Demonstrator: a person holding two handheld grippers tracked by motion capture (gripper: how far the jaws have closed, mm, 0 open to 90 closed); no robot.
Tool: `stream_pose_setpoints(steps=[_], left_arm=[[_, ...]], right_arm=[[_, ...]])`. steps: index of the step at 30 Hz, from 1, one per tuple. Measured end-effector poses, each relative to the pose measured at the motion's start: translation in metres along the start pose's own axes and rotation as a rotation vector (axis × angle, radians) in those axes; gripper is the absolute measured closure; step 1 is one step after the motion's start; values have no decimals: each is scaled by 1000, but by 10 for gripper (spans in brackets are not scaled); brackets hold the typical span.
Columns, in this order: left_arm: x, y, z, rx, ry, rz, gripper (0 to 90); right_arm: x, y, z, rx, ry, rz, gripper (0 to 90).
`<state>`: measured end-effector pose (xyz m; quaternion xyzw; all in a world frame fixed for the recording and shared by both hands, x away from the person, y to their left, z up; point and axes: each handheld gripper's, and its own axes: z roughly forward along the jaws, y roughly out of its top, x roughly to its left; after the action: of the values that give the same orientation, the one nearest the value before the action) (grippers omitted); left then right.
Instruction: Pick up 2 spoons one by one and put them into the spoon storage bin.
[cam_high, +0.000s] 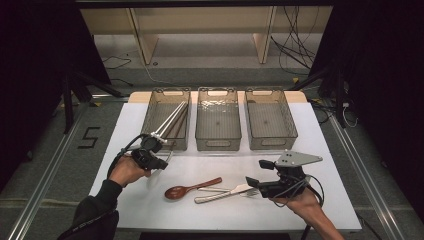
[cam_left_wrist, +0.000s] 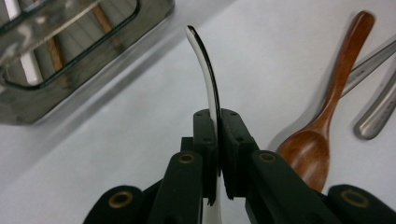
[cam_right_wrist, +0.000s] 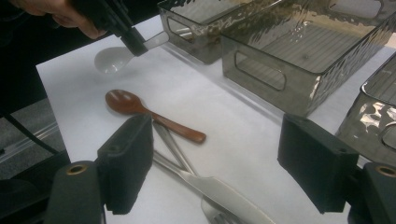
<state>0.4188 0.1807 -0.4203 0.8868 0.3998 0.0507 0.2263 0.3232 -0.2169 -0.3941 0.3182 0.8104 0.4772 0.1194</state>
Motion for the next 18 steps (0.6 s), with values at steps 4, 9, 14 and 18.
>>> stream_pose_setpoints(steps=[4, 9, 14, 18], left_arm=[[-6, 6, -7, -38, -23, 15, 856], [-11, 18, -13, -92, -44, 23, 855], [-13, 31, -17, -137, -57, 26, 855], [-14, 39, -21, -167, -59, 24, 855]], right_arm=[[0, 0, 0, -2, -1, 0, 275], [0, 0, 1, 0, -2, 1, 275], [-1, 0, 1, -1, -2, 8, 275], [-1, 0, 1, 0, -2, 7, 275]])
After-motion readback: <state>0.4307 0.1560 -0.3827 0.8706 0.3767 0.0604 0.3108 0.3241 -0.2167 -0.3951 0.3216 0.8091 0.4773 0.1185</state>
